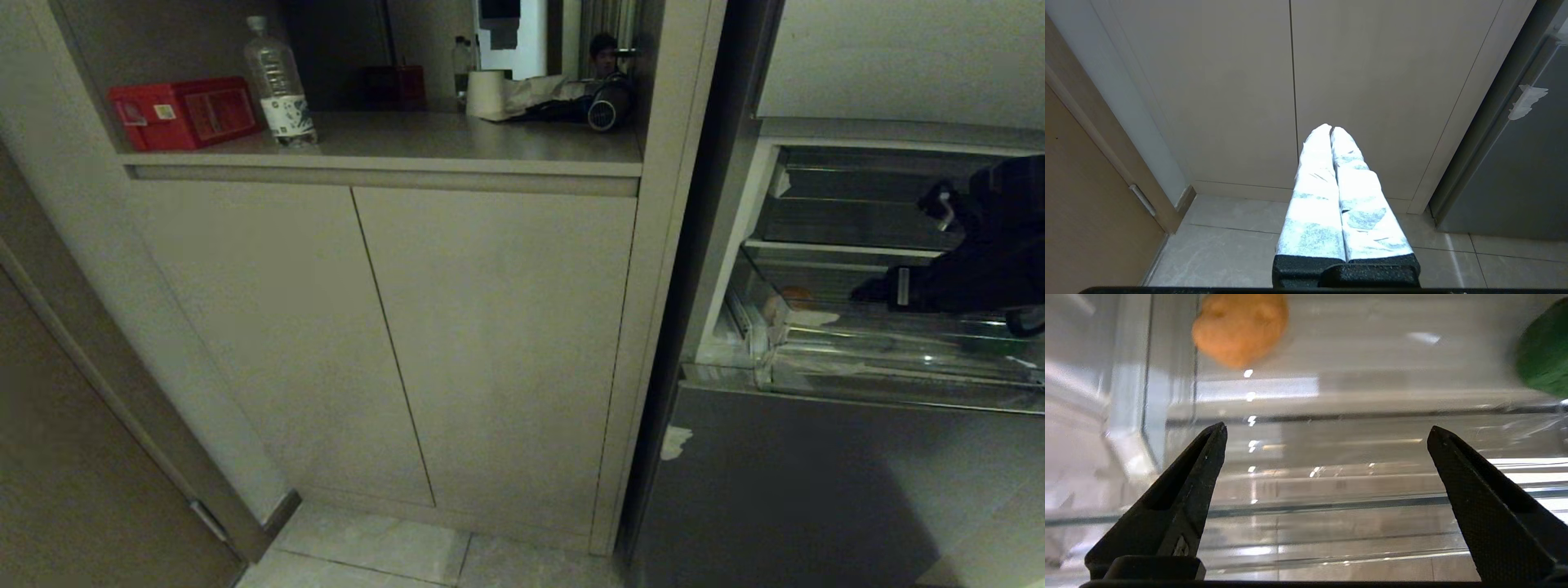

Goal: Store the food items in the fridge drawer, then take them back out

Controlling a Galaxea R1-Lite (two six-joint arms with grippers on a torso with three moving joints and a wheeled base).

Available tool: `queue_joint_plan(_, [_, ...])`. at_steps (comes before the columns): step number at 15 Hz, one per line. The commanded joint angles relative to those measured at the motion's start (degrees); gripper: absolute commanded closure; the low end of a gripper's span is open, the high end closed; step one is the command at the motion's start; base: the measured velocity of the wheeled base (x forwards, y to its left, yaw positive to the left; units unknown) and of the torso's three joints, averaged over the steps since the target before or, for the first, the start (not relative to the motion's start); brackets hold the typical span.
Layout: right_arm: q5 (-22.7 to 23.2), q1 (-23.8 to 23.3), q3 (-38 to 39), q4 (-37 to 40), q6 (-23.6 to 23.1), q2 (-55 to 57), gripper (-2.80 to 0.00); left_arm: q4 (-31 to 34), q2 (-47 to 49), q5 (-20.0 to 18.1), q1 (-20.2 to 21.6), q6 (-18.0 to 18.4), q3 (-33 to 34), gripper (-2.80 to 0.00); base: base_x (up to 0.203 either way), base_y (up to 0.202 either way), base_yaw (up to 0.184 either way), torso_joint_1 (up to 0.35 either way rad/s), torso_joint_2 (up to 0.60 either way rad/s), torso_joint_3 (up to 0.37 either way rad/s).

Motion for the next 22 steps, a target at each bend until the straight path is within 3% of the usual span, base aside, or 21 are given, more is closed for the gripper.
queue_joint_plan(1, [1.99,-0.41,-2.96,5.67,0.00,0.55,-2.80,0.02,0.09,0.02,0.00,0.00,0.01,0.00,0.000,0.000,0.000,0.000,0.00,0.000])
queue_joint_plan(10, [3.69,-3.31,-5.73,19.87,-1.31,-2.31,-2.80,0.02,0.09,0.02,0.00,0.00,0.01,0.00,0.000,0.000,0.000,0.000,0.00,0.000])
queue_joint_plan(22, [7.28,-4.33,6.05,21.92,-3.79,-13.71,-2.80,0.02,0.09,0.02,0.00,0.00,0.01,0.00,0.000,0.000,0.000,0.000,0.00,0.000])
